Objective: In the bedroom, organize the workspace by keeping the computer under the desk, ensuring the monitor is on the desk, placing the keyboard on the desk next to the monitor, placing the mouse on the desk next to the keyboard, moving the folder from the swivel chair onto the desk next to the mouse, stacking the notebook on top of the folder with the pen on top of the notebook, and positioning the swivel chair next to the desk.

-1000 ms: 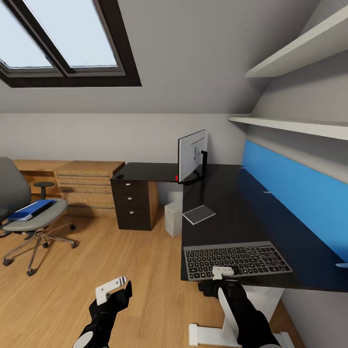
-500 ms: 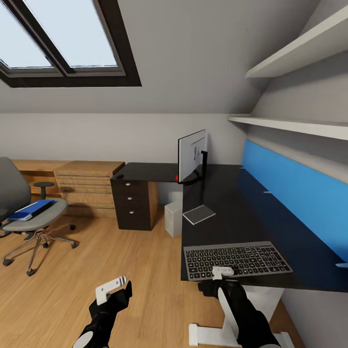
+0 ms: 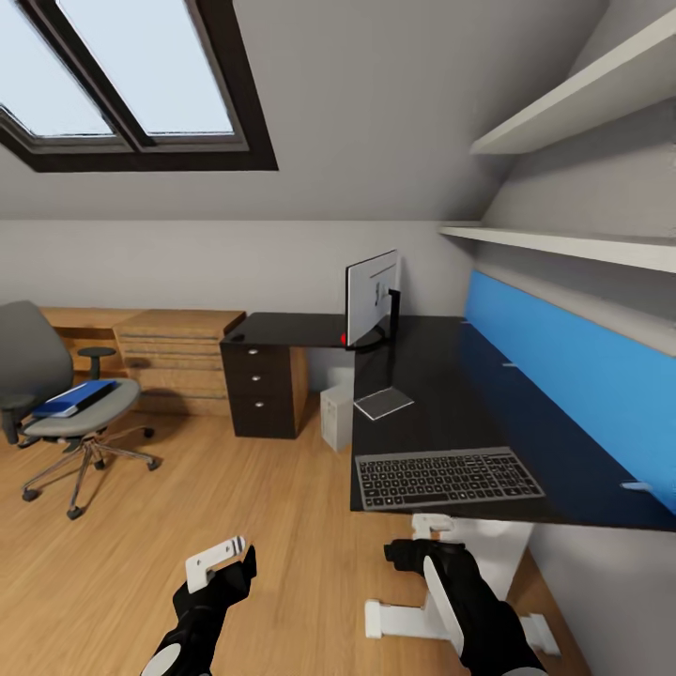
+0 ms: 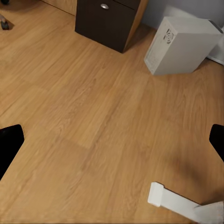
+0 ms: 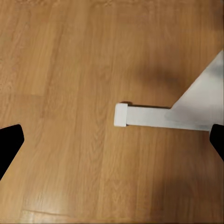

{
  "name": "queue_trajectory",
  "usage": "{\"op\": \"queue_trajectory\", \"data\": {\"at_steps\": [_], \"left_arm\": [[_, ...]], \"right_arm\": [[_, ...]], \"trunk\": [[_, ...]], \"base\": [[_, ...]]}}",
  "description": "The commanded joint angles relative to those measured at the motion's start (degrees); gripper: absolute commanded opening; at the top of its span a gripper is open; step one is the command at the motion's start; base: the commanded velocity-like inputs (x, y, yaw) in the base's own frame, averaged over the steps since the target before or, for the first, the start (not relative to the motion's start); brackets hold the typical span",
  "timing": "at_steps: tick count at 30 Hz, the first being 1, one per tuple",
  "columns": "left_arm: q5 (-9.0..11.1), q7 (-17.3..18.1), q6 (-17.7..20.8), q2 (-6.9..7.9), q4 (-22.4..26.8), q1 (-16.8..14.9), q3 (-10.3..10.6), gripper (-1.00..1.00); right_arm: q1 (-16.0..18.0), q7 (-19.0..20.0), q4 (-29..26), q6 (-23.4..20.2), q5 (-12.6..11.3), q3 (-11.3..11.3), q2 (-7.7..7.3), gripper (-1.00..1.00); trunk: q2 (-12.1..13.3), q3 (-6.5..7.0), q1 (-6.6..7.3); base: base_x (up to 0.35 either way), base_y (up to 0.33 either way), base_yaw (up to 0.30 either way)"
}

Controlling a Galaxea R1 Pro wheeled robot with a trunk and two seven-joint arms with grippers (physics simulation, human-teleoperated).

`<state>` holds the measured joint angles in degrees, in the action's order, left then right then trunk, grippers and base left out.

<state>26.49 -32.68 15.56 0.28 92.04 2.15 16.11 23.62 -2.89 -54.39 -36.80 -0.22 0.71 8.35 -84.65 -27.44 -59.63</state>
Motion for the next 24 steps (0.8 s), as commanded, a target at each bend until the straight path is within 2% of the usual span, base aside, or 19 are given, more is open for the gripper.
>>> {"op": "queue_trajectory", "data": {"at_steps": [1, 6, 13, 24], "left_arm": [[0.3, -0.4, 0.2, 0.03, 0.1, 0.0, 0.1, 1.0], [0.3, -0.4, 0.2, 0.04, 0.1, 0.0, 0.1, 1.0], [0.3, -0.4, 0.2, 0.02, 0.1, 0.0, 0.1, 1.0], [0.3, -0.5, 0.2, 0.02, 0.1, 0.0, 0.1, 1.0]], "right_arm": [[0.0, -0.3, -0.1, -0.3, 0.0, 0.1, 0.0, 1.0], [0.0, -0.3, -0.6, 0.0, 0.0, 0.1, -0.05, 1.0], [0.0, -0.5, -3.4, 3.7, 0.0, 0.6, -0.12, 1.0], [-0.1, -0.5, -6.0, 6.0, 0.2, 1.0, -0.25, 1.0]], "trunk": [[0.0, -0.05, 0.02], [0.0, -0.05, 0.02], [0.0, -0.05, 0.02], [0.0, -0.05, 0.02]], "base": [[-0.159, 0.0, 0.0], [-0.077, 0.0, 0.0], [-0.016, 0.0, 0.0], [-0.001, 0.0, 0.0]]}}
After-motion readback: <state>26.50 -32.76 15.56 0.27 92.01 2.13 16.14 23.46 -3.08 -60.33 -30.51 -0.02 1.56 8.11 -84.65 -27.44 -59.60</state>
